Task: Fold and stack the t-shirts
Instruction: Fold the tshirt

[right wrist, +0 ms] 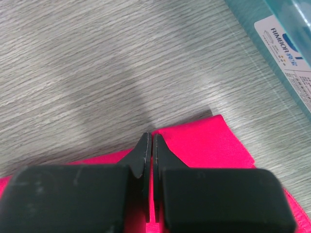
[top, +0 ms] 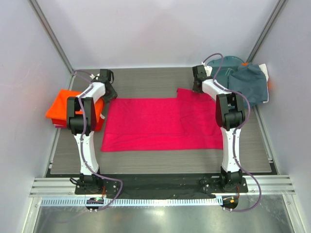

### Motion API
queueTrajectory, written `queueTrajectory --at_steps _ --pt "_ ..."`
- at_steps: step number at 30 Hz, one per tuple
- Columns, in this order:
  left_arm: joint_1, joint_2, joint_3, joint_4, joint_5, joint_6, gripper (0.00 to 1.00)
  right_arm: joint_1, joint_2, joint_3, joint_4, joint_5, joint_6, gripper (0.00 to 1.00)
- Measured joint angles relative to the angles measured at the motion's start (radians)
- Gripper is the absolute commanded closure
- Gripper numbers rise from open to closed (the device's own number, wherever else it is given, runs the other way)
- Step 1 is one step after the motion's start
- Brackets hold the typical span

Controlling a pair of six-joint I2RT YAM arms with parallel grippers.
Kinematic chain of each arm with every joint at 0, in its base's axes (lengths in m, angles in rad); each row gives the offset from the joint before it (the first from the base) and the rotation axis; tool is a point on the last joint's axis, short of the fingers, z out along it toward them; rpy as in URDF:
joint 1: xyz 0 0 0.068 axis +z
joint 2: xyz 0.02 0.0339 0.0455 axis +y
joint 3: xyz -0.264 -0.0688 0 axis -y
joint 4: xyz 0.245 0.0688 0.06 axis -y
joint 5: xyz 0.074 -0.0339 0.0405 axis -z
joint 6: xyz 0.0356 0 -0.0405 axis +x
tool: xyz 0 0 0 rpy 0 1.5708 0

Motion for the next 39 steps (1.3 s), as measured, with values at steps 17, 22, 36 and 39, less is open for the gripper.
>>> queueTrajectory --at_steps 17,22,36,39 --pt "0.004 0.004 0.000 0.015 0.012 0.007 1.00 0.000 -0.048 -0.071 0.014 -0.018 0.000 0.99" --pt "0.004 0.001 -0.006 0.022 0.011 0.019 1.00 0.000 -0.105 -0.149 0.015 -0.021 0.001 0.99" --pt "-0.007 -0.094 -0.112 0.086 -0.019 0.049 1.00 0.000 -0.261 -0.301 0.051 -0.016 0.002 0.99" --pt "-0.008 -0.128 -0.143 0.112 -0.023 0.049 1.00 0.000 -0.283 -0.321 0.060 -0.016 0.003 0.99"
